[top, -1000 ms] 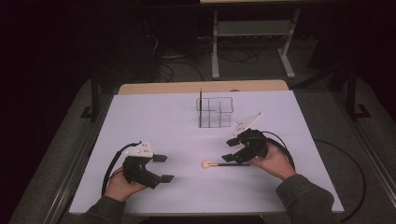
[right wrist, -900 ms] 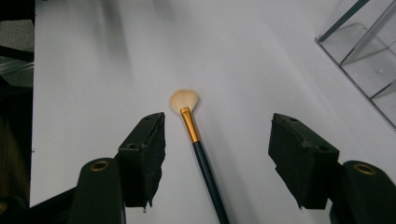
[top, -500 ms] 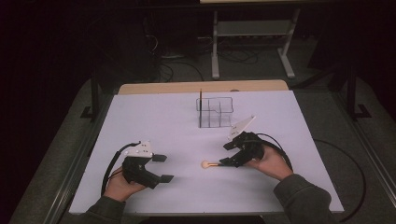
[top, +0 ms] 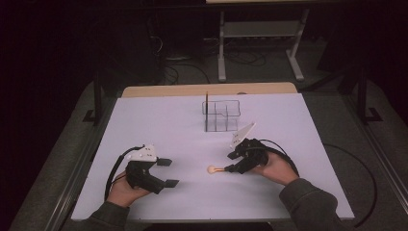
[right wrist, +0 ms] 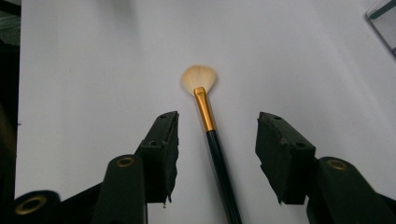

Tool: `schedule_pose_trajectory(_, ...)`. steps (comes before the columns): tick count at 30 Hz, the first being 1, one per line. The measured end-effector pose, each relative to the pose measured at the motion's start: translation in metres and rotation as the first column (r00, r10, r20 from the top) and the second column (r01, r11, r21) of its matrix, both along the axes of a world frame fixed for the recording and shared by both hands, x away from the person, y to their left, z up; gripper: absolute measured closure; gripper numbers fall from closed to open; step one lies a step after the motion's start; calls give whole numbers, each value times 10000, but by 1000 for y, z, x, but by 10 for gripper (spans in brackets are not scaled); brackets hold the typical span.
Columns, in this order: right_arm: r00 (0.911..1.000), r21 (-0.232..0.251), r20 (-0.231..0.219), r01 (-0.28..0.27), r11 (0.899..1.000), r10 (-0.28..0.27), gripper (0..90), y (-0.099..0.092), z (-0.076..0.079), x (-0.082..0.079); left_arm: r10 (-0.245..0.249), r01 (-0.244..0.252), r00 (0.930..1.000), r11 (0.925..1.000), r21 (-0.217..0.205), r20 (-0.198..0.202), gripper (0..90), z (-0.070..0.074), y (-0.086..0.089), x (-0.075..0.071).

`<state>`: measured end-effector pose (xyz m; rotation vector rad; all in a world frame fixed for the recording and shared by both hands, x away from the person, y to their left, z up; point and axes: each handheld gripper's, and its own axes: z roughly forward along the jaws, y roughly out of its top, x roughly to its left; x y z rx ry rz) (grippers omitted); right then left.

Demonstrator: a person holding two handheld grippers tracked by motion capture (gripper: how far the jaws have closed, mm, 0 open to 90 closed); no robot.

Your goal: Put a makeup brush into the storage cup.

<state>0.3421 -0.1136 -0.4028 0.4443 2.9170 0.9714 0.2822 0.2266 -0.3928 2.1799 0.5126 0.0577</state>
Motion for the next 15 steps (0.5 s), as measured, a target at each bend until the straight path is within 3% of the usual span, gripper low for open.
schedule_pose_trajectory(8,9996,-285,-142,-259,9993,255,505,6,5,5,105,-106,9999,9999,-57,-50,209,1,0,-1)
schedule_pose_trajectory(15,9987,-849,-335,-405,9956,378,564,9,-7,8,169,-169,9998,9998,-62,-87,209,0,0,-1)
